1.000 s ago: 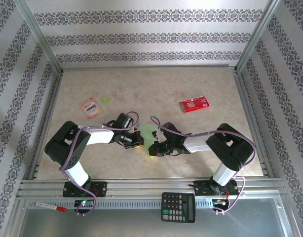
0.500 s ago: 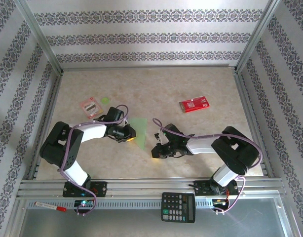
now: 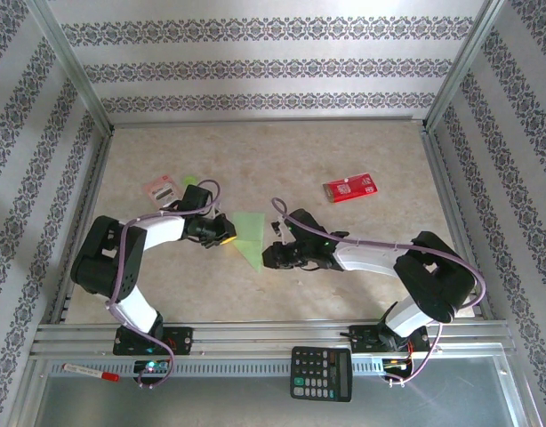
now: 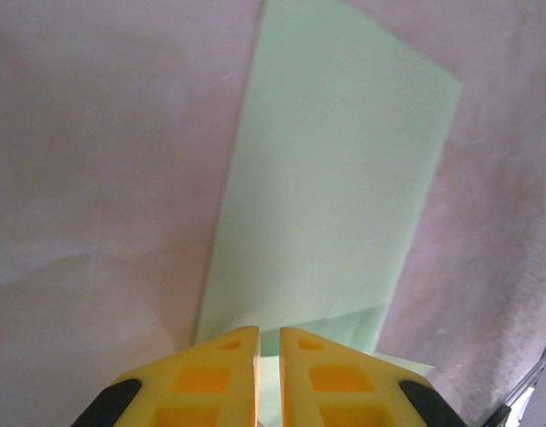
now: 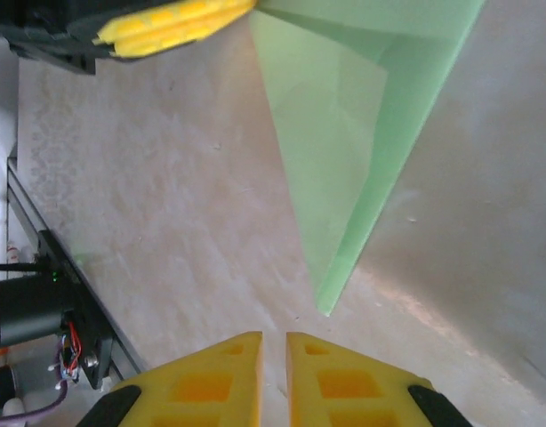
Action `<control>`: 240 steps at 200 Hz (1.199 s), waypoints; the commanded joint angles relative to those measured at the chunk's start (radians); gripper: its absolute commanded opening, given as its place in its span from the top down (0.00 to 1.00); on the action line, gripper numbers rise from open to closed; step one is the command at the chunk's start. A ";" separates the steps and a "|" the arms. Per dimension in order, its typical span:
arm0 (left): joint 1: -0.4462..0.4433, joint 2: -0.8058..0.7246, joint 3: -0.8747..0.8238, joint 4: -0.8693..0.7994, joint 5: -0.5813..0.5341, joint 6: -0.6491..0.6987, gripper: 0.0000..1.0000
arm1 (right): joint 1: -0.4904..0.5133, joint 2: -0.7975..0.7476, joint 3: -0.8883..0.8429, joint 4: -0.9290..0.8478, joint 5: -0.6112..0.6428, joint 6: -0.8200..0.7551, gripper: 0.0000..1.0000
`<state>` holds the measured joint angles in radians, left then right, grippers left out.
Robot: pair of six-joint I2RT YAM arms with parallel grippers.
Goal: Fold a paper plane with a square sheet of paper (pick it up from the middle)
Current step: Perform the third fold on the triangle at the bottom-center of the table.
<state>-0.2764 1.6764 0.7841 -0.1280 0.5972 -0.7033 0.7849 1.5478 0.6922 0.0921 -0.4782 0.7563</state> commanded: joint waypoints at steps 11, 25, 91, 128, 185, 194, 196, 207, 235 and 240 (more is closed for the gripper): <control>-0.039 0.032 0.009 -0.018 0.003 0.019 0.89 | -0.040 -0.016 -0.011 -0.028 0.003 0.009 0.85; -0.075 0.023 -0.010 -0.011 0.004 0.002 0.89 | -0.060 -0.056 -0.034 -0.053 -0.006 -0.001 0.85; -0.306 -0.099 -0.080 0.043 -0.044 -0.190 0.86 | -0.057 -0.295 -0.131 -0.132 0.020 0.010 0.79; -0.300 -0.225 -0.069 -0.037 -0.120 -0.201 0.76 | 0.030 -0.238 -0.135 -0.096 0.035 0.060 0.81; -0.228 -0.254 -0.098 -0.104 -0.031 -0.067 0.61 | -0.022 -0.103 -0.146 -0.059 0.043 0.025 0.91; -0.228 -0.245 -0.091 -0.115 -0.014 -0.048 0.59 | -0.032 -0.085 -0.143 -0.060 0.038 0.013 0.92; -0.229 -0.242 -0.089 -0.116 -0.009 -0.043 0.58 | -0.033 -0.082 -0.143 -0.060 0.037 0.010 0.93; -0.228 -0.223 -0.078 -0.132 0.011 -0.022 0.57 | -0.037 -0.056 -0.140 -0.059 0.031 -0.001 0.94; -0.230 -0.177 -0.068 -0.136 0.056 -0.011 0.54 | -0.043 -0.013 -0.144 -0.056 0.033 -0.012 0.97; -0.231 -0.165 -0.066 -0.137 0.063 -0.013 0.54 | -0.043 -0.007 -0.146 -0.058 0.035 -0.013 0.97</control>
<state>-0.5083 1.4731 0.6987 -0.2111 0.5964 -0.7597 0.7479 1.5131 0.5575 0.0185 -0.4496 0.7738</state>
